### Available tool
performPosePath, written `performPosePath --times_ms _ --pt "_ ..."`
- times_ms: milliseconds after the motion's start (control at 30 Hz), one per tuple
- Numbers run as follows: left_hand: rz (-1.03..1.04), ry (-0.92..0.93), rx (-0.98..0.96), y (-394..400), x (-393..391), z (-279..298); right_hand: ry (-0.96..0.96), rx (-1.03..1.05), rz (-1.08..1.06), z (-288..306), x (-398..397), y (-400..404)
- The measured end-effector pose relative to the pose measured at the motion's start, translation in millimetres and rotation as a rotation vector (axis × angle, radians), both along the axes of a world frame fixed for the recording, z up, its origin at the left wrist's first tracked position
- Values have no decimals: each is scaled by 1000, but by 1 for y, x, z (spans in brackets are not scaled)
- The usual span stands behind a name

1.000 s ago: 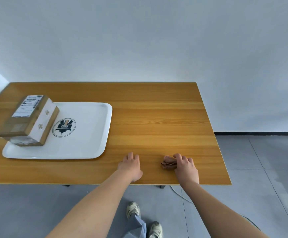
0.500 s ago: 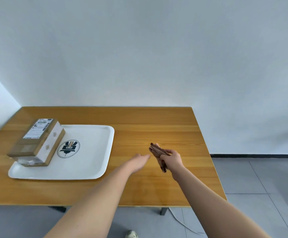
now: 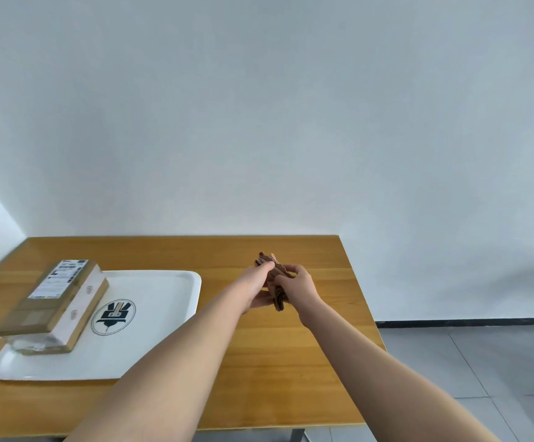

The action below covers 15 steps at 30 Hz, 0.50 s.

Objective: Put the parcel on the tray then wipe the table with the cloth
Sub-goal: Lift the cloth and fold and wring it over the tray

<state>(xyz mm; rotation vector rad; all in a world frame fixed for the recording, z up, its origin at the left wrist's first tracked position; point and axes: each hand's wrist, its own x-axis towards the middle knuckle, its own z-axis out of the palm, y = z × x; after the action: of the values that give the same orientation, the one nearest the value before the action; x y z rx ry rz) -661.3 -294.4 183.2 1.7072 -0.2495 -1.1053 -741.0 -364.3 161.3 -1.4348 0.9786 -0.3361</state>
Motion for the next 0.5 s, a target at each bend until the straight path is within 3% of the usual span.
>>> performPosePath --times_ms 500 --pt "33 -103 -90 13 19 41 -27 16 38 55 19 10"
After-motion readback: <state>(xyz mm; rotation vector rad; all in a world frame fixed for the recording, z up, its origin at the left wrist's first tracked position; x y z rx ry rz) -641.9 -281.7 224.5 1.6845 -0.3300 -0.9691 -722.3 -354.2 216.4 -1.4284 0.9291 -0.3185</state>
